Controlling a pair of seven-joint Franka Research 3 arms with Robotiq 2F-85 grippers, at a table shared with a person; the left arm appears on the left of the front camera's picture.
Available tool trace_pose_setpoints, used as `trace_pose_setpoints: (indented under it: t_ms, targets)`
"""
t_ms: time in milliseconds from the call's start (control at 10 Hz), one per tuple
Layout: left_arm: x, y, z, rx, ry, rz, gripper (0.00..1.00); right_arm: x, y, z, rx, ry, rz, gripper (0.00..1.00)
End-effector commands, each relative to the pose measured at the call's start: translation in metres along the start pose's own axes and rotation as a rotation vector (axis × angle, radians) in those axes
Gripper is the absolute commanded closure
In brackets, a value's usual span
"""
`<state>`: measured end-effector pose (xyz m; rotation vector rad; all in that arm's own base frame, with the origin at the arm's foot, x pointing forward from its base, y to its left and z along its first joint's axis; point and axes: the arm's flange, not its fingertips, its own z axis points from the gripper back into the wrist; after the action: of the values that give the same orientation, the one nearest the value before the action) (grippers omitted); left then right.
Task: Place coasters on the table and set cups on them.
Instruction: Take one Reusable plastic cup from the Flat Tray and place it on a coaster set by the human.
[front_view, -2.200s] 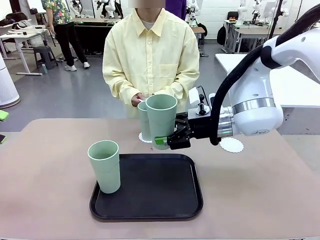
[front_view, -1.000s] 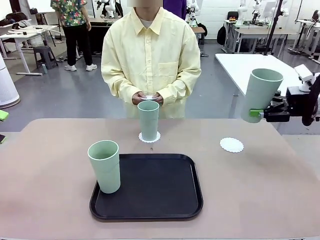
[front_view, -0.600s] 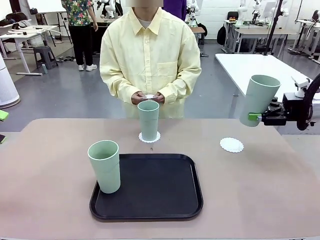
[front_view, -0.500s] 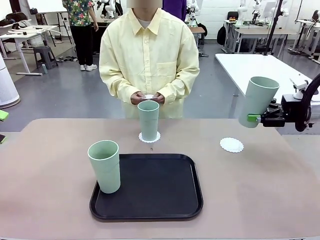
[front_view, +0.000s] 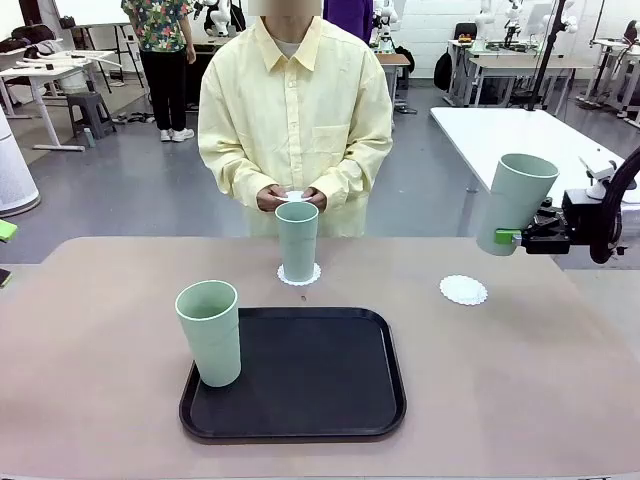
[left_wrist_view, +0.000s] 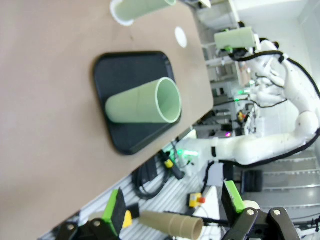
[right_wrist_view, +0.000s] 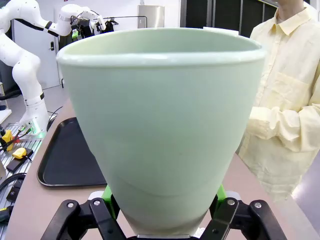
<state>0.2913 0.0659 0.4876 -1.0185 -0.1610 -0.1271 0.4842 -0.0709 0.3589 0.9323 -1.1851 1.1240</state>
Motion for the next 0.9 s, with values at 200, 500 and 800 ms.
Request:
trace_pose_setpoints:
  t_ms: [200,500,800]
  targets:
    - [0.000,0.001,0.000,-0.020,-0.007,-0.021,0.00,-0.009,-0.011,0.003,0.172,0.021,0.113,0.19]
    - [0.000,0.001,0.000,-0.020,-0.007,-0.021,0.00,-0.030,-0.042,-0.004,0.221,0.093,0.140,0.19]
    - [0.000,0.001,0.000,-0.020,-0.007,-0.021,0.00,-0.051,-0.061,-0.024,0.248,0.099,0.104,0.19]
